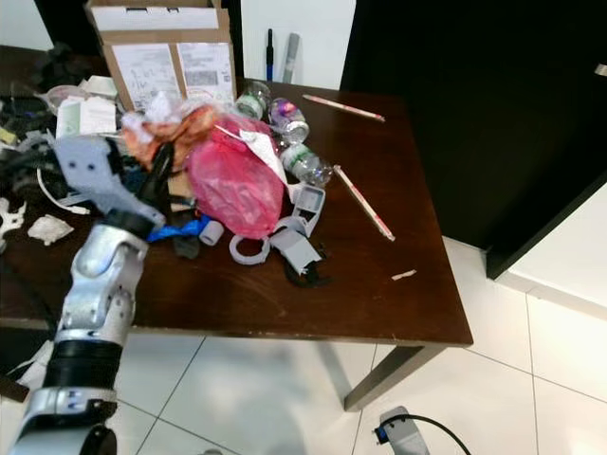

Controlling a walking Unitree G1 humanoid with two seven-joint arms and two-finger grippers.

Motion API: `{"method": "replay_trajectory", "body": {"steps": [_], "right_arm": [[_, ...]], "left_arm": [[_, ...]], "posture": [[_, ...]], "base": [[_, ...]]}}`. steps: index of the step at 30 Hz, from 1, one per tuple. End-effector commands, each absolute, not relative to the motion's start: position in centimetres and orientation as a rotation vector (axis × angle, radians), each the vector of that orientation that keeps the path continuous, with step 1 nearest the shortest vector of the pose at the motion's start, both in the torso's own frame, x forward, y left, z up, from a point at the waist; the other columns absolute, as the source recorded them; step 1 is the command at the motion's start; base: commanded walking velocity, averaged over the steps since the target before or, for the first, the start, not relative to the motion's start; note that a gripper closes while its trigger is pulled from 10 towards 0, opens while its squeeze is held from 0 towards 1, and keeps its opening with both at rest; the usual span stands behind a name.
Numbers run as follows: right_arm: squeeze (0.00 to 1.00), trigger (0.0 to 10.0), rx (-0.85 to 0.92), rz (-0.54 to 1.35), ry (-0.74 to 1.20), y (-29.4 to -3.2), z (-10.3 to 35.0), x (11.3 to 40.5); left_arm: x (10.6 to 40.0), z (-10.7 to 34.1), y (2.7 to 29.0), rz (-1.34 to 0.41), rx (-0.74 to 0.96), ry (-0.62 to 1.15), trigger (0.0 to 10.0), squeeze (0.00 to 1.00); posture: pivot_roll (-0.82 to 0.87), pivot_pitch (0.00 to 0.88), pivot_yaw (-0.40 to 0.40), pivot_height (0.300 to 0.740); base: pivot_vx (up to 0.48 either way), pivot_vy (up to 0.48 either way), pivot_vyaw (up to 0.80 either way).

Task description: Picking trash to rubbish bin

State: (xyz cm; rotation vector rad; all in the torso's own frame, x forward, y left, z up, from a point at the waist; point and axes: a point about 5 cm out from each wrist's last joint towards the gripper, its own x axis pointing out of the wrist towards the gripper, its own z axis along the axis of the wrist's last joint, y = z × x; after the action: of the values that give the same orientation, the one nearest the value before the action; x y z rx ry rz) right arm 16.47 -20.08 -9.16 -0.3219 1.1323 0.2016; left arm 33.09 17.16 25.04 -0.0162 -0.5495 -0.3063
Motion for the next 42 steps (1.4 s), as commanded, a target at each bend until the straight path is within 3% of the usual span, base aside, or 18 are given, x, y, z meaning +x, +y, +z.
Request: {"method": "replay_trajectory", "body": {"steps": [1, 3, 4, 6, 7, 8, 11, 12, 21, 26, 42], "right_arm": [[0.0, 10.0, -0.318, 0.186, 1.167, -20.4, -9.5, 15.6], [0.0, 10.0, -0.316, 0.186, 1.166, -20.4, -9.4, 15.7], [0.0, 10.0, -0.313, 0.187, 1.163, -20.3, -9.4, 15.8], [0.0, 10.0, -0.313, 0.187, 1.163, -20.3, -9.4, 15.8], [0.0, 10.0, -0.312, 0.188, 1.162, -20.2, -9.4, 15.9], [0.0, 10.0, -0.31, 0.188, 1.16, -20.1, -9.4, 16.0], [0.0, 10.0, -0.306, 0.186, 1.157, -20.1, -9.3, 16.1], [0.0, 10.0, -0.304, 0.186, 1.155, -20.0, -9.3, 16.1], [0.0, 10.0, -0.3, 0.182, 1.151, -20.0, -9.2, 16.4], [0.0, 10.0, -0.321, 0.171, 1.141, -20.2, -9.1, 16.6], [0.0, 10.0, -0.327, 0.171, 1.148, -20.3, -9.2, 16.5]], "left_arm": [[32.5, 24.8, 17.1, -0.386, 0.031, -0.512, 1.4, 0.0], [32.2, 24.9, 17.1, -0.428, 0.035, -0.506, 1.5, 0.0], [30.9, 25.1, 16.7, -0.585, 0.033, -0.476, 4.0, 0.0], [30.9, 25.1, 16.7, -0.585, 0.033, -0.476, 4.0, 0.0], [30.4, 25.0, 16.5, -0.637, 0.039, -0.462, 5.1, 0.0], [29.8, 25.0, 16.3, -0.695, 0.032, -0.448, 8.8, 0.0], [28.9, 24.6, 15.8, -0.781, 0.016, -0.417, 9.4, 0.0], [28.4, 24.2, 15.6, -0.819, 0.005, -0.393, 10.0, 0.0], [27.0, 22.7, 14.6, -0.906, -0.095, -0.312, 10.0, 0.0], [26.8, 17.5, 12.9, -0.906, -0.295, -0.127, 10.0, 0.0], [25.6, 11.7, 9.6, -0.93, -0.353, 0.1, 10.0, 0.0]], "posture": [[0.16, 0.113, -0.101, 0.74], [0.17, 0.112, -0.1, 0.74], [0.17, 0.112, -0.1, 0.74], [0.17, 0.112, -0.1, 0.74], [0.17, 0.111, -0.099, 0.74], [0.17, 0.109, -0.098, 0.74], [0.17, 0.109, -0.097, 0.74], [0.17, 0.109, -0.097, 0.74], [0.18, 0.104, -0.098, 0.74], [0.18, 0.094, -0.096, 0.74], [0.18, 0.096, -0.097, 0.74]], "base": [[0.0, 0.0, 0.0], [0.0, 0.0, 0.0], [0.0, 0.0, 0.0], [0.0, 0.0, 0.0], [0.0, 0.0, 0.0], [0.0, 0.0, 0.0], [0.0, 0.0, 0.0], [0.0, 0.0, 0.0], [0.0, 0.0, 0.0], [0.0, 0.0, 0.0], [-0.165, 0.0, 0.0]]}}
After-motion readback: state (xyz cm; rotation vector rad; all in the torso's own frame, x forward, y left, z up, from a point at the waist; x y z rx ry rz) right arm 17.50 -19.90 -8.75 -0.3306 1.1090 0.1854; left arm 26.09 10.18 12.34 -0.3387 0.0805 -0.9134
